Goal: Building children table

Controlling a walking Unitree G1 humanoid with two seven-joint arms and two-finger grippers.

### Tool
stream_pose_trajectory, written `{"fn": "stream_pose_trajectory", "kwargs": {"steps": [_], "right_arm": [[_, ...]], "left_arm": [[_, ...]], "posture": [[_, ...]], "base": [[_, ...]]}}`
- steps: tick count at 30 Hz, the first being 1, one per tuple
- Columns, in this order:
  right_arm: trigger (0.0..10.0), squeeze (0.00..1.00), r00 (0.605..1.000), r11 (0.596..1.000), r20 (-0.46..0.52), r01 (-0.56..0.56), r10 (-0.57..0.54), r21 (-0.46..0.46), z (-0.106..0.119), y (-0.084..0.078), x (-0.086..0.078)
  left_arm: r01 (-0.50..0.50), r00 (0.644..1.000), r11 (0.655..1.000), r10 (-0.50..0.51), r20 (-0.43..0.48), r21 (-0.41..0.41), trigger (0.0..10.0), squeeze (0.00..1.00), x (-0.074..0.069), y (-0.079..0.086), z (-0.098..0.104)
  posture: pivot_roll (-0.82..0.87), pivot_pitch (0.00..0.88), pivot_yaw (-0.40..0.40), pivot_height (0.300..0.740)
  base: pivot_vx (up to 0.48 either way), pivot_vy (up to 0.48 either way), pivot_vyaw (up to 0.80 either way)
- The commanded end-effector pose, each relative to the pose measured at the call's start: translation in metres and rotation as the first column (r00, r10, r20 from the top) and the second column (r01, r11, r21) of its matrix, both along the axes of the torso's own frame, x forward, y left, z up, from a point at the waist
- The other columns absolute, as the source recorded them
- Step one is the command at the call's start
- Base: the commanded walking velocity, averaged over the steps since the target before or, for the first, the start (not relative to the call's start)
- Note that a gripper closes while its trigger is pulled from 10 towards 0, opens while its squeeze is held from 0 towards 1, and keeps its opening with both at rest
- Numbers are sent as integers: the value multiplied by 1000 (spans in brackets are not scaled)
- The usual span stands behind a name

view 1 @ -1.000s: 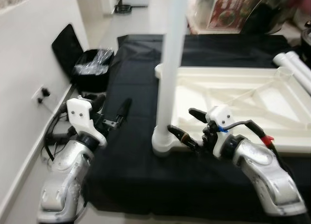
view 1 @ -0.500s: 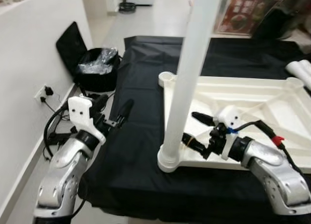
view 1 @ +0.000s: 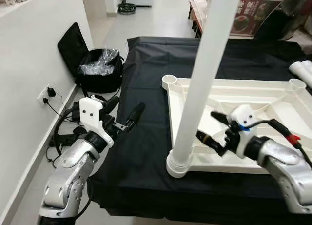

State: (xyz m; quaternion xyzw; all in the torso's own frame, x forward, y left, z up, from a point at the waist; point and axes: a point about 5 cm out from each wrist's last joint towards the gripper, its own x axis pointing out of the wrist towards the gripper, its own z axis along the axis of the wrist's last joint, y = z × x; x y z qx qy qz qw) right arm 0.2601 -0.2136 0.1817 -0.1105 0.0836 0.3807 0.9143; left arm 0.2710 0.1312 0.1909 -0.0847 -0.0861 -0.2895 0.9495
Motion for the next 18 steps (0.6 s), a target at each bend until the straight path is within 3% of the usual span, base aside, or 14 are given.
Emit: {"fn": "stream_pose_trajectory", "kwargs": {"steps": [1, 3, 6, 9, 10, 11, 12, 15, 18], "right_arm": [[10000, 0, 999, 999, -18, -47, 47, 15, 5, -3, -7], [10000, 0, 1000, 1000, -10, -23, 23, 2, 7, -10, -5], [10000, 0, 975, 976, 90, 210, -205, -58, 17, -44, 11], [10000, 0, 955, 959, 108, 281, -277, -24, 20, -49, 13], [10000, 0, 958, 961, 84, 271, -274, 45, 19, -43, 10], [10000, 0, 958, 961, 84, 271, -274, 45, 19, -43, 10], [10000, 0, 985, 977, 25, 169, -173, 132, 13, -24, -5], [10000, 0, 997, 979, -24, 76, -73, 191, 5, -7, -18], [10000, 0, 996, 966, -74, 71, -54, 249, -9, 7, -30]], "left_arm": [[23, 1000, 1000, -23, -7, 19, 10000, 0, -3, 0, -1], [27, 1000, 999, -27, -9, 34, 10000, 0, -2, 1, -1], [25, 1000, 998, -25, -11, 49, 10000, 0, 0, 6, -1], [24, 1000, 998, -24, -10, 51, 10000, 0, 2, 7, 0], [28, 1000, 999, -28, -4, 43, 10000, 0, 2, 7, 1], [28, 1000, 999, -28, -4, 43, 10000, 0, 2, 7, 1], [33, 999, 998, -34, 7, 47, 10000, 0, 3, 5, 3], [40, 999, 998, -40, 9, 53, 10000, 0, 3, 3, 3], [50, 999, 998, -50, 3, 46, 10000, 0, 4, 2, 3]], "posture": [[-64, 124, 0, 740], [-67, 126, 2, 740], [-71, 126, 7, 740], [-80, 127, 8, 740], [-83, 127, 10, 740], [-83, 127, 10, 740], [-89, 128, 14, 740], [-92, 129, 16, 740], [-91, 130, 17, 740]], "base": [[0, 0, 0], [0, 0, 0], [0, 0, 0], [0, 0, 0], [0, 0, 0], [0, 0, 0], [0, 0, 0], [0, 0, 0], [0, 0, 0]]}}
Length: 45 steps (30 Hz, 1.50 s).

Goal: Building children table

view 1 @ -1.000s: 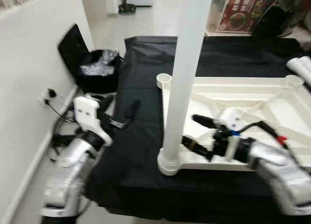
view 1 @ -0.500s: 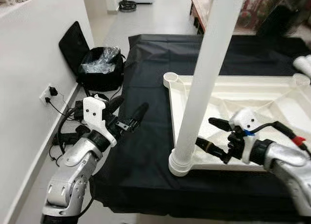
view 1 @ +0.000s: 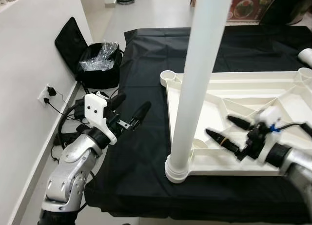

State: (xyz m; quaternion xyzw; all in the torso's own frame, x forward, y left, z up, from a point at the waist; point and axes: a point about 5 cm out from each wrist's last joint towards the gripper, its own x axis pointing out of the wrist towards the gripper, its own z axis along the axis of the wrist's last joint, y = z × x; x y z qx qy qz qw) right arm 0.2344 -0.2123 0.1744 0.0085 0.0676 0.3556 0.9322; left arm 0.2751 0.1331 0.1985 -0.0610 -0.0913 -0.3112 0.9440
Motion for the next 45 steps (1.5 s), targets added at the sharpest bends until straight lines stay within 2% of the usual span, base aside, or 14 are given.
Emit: {"fn": "stream_pose_trajectory", "kwargs": {"steps": [1, 3, 7, 12, 15, 22, 23, 27, 34, 39, 42, 45], "right_arm": [[10000, 0, 1000, 1000, -9, -3, 3, 23, -3, 5, -5], [10000, 0, 1000, 1000, -9, -3, 3, 23, -3, 5, -5], [10000, 0, 990, 991, 40, 132, -132, -2, 3, -10, 1], [10000, 0, 989, 989, 51, 143, -141, -26, 5, -12, 0], [10000, 0, 980, 982, 73, 186, -183, -44, 9, -15, 3], [10000, 0, 965, 966, 84, 254, -249, -54, 11, -21, 4], [10000, 0, 949, 950, 99, 306, -300, -61, 13, -28, 5], [10000, 0, 930, 931, 119, 358, -348, -75, 17, -39, 7], [10000, 0, 942, 939, 95, 329, -321, -97, 15, -42, 3], [10000, 0, 960, 954, 75, 278, -270, -113, 13, -39, 0], [10000, 0, 970, 962, 56, 243, -237, -125, 13, -40, -1], [10000, 0, 968, 958, 68, 248, -241, -143, 13, -42, 1]], "left_arm": [[10, 1000, 1000, -10, -26, 8, 10000, 0, 0, 2, -4], [10, 1000, 1000, -10, -26, 8, 10000, 0, 0, 2, -4], [9, 999, 999, -7, -36, 31, 10000, 0, -1, 7, -6], [4, 999, 999, -3, -37, 33, 10000, 0, -1, 7, -7], [8, 999, 1000, -7, -37, 29, 10000, 0, 0, 4, -7], [8, 1000, 1000, -8, -18, 18, 10000, 0, 1, 1, -5], [23, 1000, 1000, -22, -8, 14, 10000, 0, 1, 0, -3], [33, 999, 999, -33, -7, 7, 10000, 0, 1, -2, -2], [103, 995, 995, -103, -5, 7, 10000, 0, -4, -9, -3], [143, 990, 990, -143, -8, 14, 10000, 0, -7, -10, -4], [216, 976, 976, -215, -21, 38, 10000, 0, -13, -5, -7], [211, 977, 976, -209, -32, 57, 10000, 0, -13, 3, -8]], "posture": [[-89, 129, 19, 740], [-89, 129, 19, 740], [-98, 128, 20, 740], [-98, 127, 18, 740], [-101, 124, 18, 740], [-102, 123, 22, 740], [-106, 122, 25, 740], [-109, 122, 27, 740], [-112, 123, 24, 740], [-111, 122, 21, 740], [-111, 114, 15, 740], [-109, 106, 17, 740]], "base": [[0, 0, 0], [0, 0, 0], [0, 341, 0], [0, 480, 0], [0, 480, 0], [0, 0, -800], [0, 0, -800], [0, 0, -800], [0, 0, -800], [0, 0, -800], [0, 0, -800], [0, 0, -800]]}}
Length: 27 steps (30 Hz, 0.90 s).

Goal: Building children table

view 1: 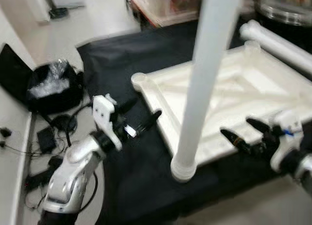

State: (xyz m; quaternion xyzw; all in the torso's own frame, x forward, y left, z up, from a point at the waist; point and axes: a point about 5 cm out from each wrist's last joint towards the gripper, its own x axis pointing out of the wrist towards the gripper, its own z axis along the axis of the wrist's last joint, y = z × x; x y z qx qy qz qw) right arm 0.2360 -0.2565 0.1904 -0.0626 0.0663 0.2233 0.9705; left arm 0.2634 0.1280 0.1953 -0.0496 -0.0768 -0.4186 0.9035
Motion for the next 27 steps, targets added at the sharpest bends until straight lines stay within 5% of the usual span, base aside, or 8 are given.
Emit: {"fn": "stream_pose_trajectory", "kwargs": {"steps": [1, 3, 7, 12, 15, 19, 21, 27], "right_arm": [[10000, 0, 1000, 1000, -8, -16, 16, 0, -3, 2, 0], [10000, 0, 999, 1000, 34, 12, -12, -4, 2, 3, 9], [10000, 0, 999, 1000, 41, 17, -17, 1, 3, 4, 10], [10000, 0, 988, 987, 23, -154, 153, 51, 5, 25, 7], [10000, 0, 917, 920, -83, -387, 391, 59, 3, 34, -13], [10000, 0, 858, 873, -163, -485, 487, 54, 1, 33, -25], [10000, 0, 774, 805, -239, -590, 586, 64, 0, 35, -37], [10000, 0, 769, 788, -191, -615, 610, 37, 8, 43, -26]], "left_arm": [[-17, 1000, 1000, 17, -24, 18, 10000, 0, -1, 8, -5], [-147, 988, 989, 148, -33, 32, 10000, 0, 9, 30, -2], [-164, 986, 986, 165, -33, 33, 10000, 0, 10, 32, -1], [-200, 977, 978, 203, -63, 51, 10000, 0, 4, 51, -7], [-161, 980, 983, 169, -100, 90, 10000, 0, -6, 67, -16], [-183, 974, 977, 195, -116, 111, 10000, 0, -6, 77, -18], [-216, 965, 969, 231, -124, 117, 10000, 0, -5, 89, -20], [-189, 971, 976, 202, -126, 108, 10000, 0, -13, 97, -22]], "posture": [[-109, 106, 17, 740], [-102, 112, 14, 740], [-102, 112, 14, 740], [-91, 124, 11, 740], [-93, 127, 8, 740], [-95, 130, 10, 740], [-96, 130, 7, 740], [-96, 132, 5, 740]], "base": [[0, 0, -800], [0, 0, -800], [0, 0, -800], [0, 0, 0], [0, 0, 0], [0, 0, 0], [0, 0, 0], [0, 0, 0]]}}
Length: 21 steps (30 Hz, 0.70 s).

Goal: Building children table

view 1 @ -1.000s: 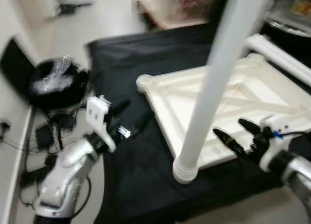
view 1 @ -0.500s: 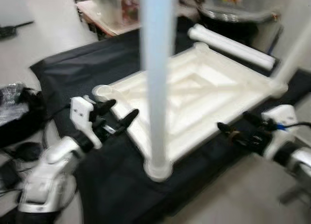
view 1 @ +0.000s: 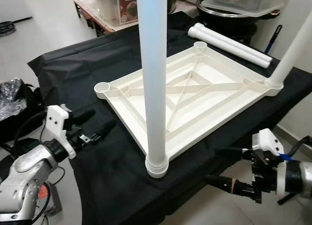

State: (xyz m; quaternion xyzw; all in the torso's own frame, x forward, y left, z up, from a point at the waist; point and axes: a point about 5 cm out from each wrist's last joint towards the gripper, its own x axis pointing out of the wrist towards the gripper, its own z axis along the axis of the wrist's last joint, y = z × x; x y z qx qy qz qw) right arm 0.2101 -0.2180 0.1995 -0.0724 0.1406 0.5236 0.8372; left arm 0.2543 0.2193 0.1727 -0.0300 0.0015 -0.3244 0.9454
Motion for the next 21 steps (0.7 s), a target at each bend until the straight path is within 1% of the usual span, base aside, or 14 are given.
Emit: {"fn": "stream_pose_trajectory", "kwargs": {"steps": [1, 2, 3, 4, 5, 6, 7, 8, 11, 15, 18, 19, 20, 21], "right_arm": [[10000, 0, 999, 999, 30, -33, 33, 15, 1, 15, 5], [10000, 0, 999, 999, 30, -33, 33, 15, 1, 15, 5], [10000, 0, 998, 999, 49, -47, 45, 24, 2, 22, 8], [10000, 0, 994, 997, 97, -62, 58, 36, 2, 38, 16], [10000, 0, 989, 996, 130, -76, 70, 43, 3, 50, 21], [10000, 0, 986, 996, 148, -83, 75, 45, 3, 56, 24], [10000, 0, 983, 994, 166, -92, 81, 59, 3, 67, 29], [10000, 0, 983, 994, 166, -92, 81, 59, 3, 67, 29], [10000, 0, 973, 984, 180, -159, 143, 81, 2, 91, 36], [10000, 0, 962, 974, 177, -219, 207, 49, -2, 101, 36], [10000, 0, 963, 976, 187, -209, 196, 54, -2, 105, 41], [10000, 0, 962, 981, 204, -192, 180, 39, -3, 107, 45], [10000, 0, 962, 981, 204, -192, 180, 39, -3, 107, 45], [10000, 0, 962, 989, 236, -147, 137, 25, -3, 109, 53]], "left_arm": [[23, 1000, 1000, -23, 2, 15, 10000, 0, -7, 7, 0], [23, 1000, 1000, -23, 2, 15, 10000, 0, -7, 7, 0], [35, 999, 999, -35, 0, 24, 10000, 0, -9, 8, -1], [62, 998, 998, -62, -3, 14, 10000, 0, -13, 10, -2], [82, 997, 997, -82, -4, 4, 10000, 0, -15, 12, -2], [92, 996, 996, -92, -4, -4, 10000, 0, -17, 13, -2], [92, 996, 995, -92, 11, -25, 10000, 0, -19, 18, 0], [92, 996, 995, -92, 11, -25, 10000, 0, -19, 18, 0], [90, 994, 993, -84, 74, -78, 10000, 0, -27, 36, 14], [88, 992, 992, -80, 103, -84, 10000, 0, -31, 40, 22], [88, 991, 993, -80, 109, -77, 10000, 0, -31, 38, 22], [92, 990, 993, -83, 112, -78, 10000, 0, -30, 35, 22], [92, 990, 993, -83, 112, -78, 10000, 0, -30, 35, 22], [101, 989, 992, -92, 116, -80, 10000, 0, -30, 29, 21]], "posture": [[-99, 133, 4, 740], [-99, 133, 4, 740], [-101, 133, 5, 740], [-97, 132, -1, 740], [-97, 132, -1, 740], [-97, 132, -1, 740], [-91, 131, -10, 740], [-91, 131, -10, 740], [-76, 131, -21, 740], [-74, 131, -25, 740], [-67, 131, -33, 740], [-67, 130, -34, 740], [-67, 130, -34, 740], [-67, 131, -36, 740]], "base": [[0, 0, 0], [0, 0, 0], [0, 0, 0], [0, 0, 0], [0, 0, 0], [0, 0, 0], [0, 0, 0], [0, 0, 0], [0, 0, 0], [0, 0, 0], [0, 0, 0], [0, 0, 0], [0, 0, 0], [0, 0, 0]]}}
